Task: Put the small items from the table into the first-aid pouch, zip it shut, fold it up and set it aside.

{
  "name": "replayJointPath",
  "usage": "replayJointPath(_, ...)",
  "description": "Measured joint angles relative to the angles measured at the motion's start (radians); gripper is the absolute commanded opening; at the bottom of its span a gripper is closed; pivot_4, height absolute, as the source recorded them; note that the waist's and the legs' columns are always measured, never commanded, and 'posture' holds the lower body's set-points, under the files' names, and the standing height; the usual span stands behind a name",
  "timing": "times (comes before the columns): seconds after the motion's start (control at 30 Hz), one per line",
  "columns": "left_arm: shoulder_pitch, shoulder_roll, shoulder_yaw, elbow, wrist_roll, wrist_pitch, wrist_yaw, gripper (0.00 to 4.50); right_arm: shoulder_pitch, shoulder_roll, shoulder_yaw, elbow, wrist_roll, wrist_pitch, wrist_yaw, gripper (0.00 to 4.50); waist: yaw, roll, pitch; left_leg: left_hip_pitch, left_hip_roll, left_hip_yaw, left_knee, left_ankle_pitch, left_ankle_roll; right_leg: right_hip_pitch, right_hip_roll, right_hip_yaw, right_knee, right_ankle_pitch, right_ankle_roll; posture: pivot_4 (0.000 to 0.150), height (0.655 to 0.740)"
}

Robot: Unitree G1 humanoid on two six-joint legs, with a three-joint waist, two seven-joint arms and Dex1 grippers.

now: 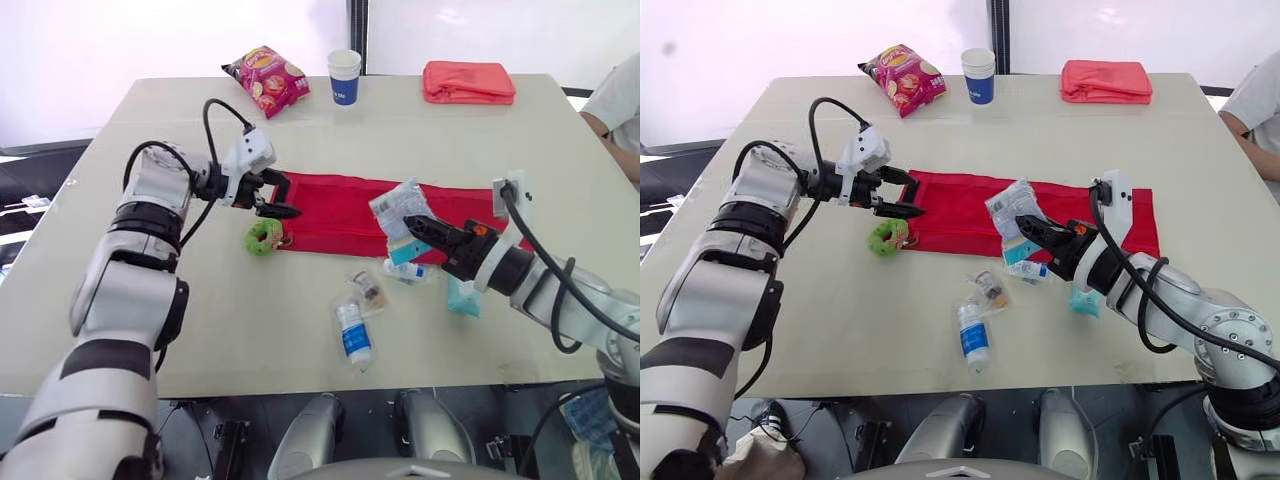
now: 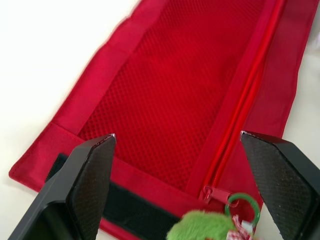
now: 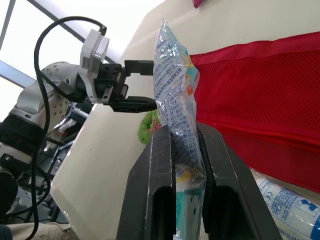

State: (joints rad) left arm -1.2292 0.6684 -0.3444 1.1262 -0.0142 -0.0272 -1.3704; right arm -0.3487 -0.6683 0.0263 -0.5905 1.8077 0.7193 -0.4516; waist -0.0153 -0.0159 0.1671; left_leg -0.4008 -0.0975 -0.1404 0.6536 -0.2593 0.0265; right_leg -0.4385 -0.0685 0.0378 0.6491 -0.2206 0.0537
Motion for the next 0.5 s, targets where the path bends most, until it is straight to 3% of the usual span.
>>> replayJointPath(0.37,-0.019,-0.054,-0.018,0.102,0.164,-0.135,0.017,4.24,-0.02,0.008,0.043,0.026,-0.034,0.041,0.037,0.02,-0.006,-0.002,0.001,0.001,0.0,0.0,0.008,-0.002,0.004,-0.001,0.001,0.001,0.012,0.0,0.0,0.15,0.74)
replayJointPath(0.5,-0.018,-0.076,-0.02,0.127,0.246,-0.222,0.13,4.24,-0.02,0.027,0.05,0.026,-0.052,0.042,0.039,0.02,-0.002,-0.002,0.001,0.0,0.0,0.0,0.012,-0.002,0.004,0.0,0.001,0.0,0.013,0.0,0.001,0.15,0.74)
